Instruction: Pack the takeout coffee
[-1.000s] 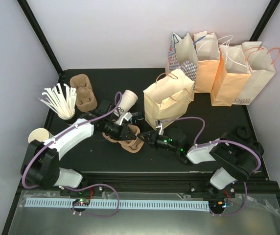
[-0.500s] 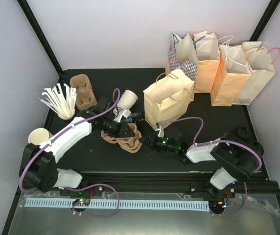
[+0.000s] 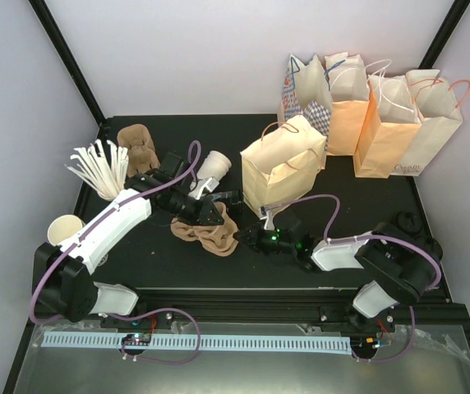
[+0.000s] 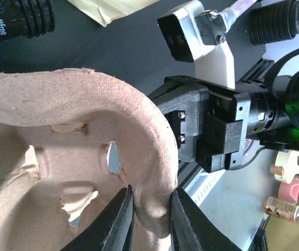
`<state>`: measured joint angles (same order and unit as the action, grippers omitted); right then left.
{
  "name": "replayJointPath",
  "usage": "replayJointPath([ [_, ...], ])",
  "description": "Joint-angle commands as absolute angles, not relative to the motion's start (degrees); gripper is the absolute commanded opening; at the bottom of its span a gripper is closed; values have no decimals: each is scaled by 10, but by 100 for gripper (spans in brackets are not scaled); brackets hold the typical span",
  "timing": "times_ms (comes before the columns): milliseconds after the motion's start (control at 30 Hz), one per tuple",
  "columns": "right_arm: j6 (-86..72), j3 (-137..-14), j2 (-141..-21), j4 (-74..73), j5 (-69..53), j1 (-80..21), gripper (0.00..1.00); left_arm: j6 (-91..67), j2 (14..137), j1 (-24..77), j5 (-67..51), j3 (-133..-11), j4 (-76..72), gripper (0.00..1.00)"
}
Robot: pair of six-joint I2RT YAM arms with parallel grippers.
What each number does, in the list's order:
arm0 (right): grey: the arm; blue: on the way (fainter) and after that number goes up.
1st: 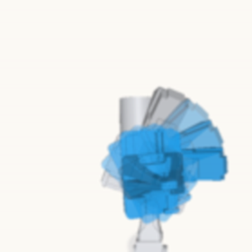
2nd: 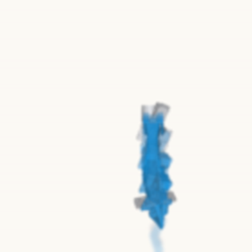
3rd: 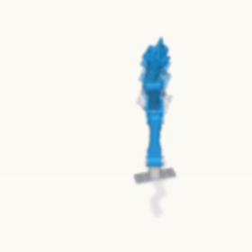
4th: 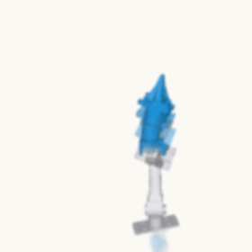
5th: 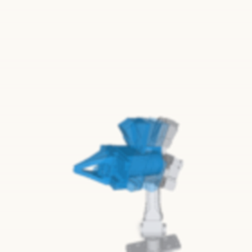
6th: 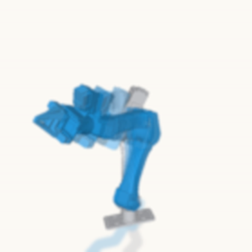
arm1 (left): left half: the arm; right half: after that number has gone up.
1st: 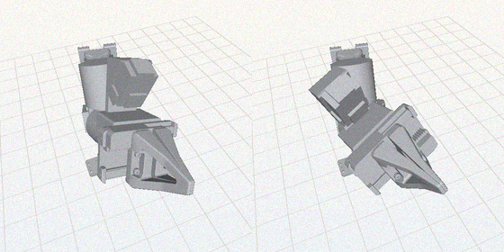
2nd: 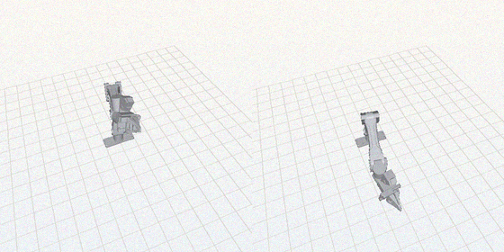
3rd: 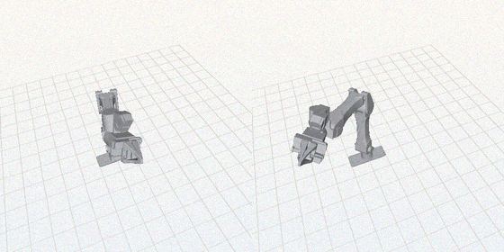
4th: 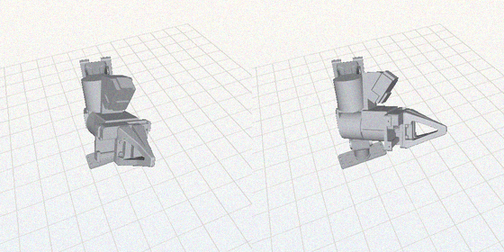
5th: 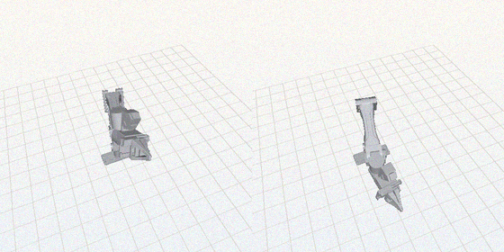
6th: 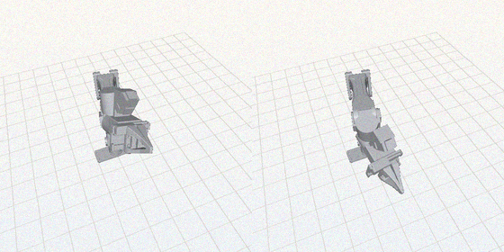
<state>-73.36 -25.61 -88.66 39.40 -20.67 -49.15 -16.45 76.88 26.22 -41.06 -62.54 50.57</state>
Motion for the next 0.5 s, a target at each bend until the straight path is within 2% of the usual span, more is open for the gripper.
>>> replayJointPath([
  [0, -704, -273, -859, 335, -203, -493, 1, -145, 772, 261, -408, -626, 497, 21],
  [133, -677, -296, -848, 247, -188, -494, 1, -143, 770, 260, -404, -644, 509, 22],
  [233, -669, -308, -850, 230, -193, -494, 1, -143, 764, 261, -404, -657, 523, 27],
  [267, -668, -312, -851, 229, -194, -494, 1, -143, 762, 260, -404, -654, 524, 32],
  [333, -662, -321, -855, 229, -198, -494, 1, -140, 760, 260, -399, -645, 525, 51],
  [467, -657, -334, -868, 237, -213, -494, 1, -126, 749, 260, -335, -637, 536, 67],
])
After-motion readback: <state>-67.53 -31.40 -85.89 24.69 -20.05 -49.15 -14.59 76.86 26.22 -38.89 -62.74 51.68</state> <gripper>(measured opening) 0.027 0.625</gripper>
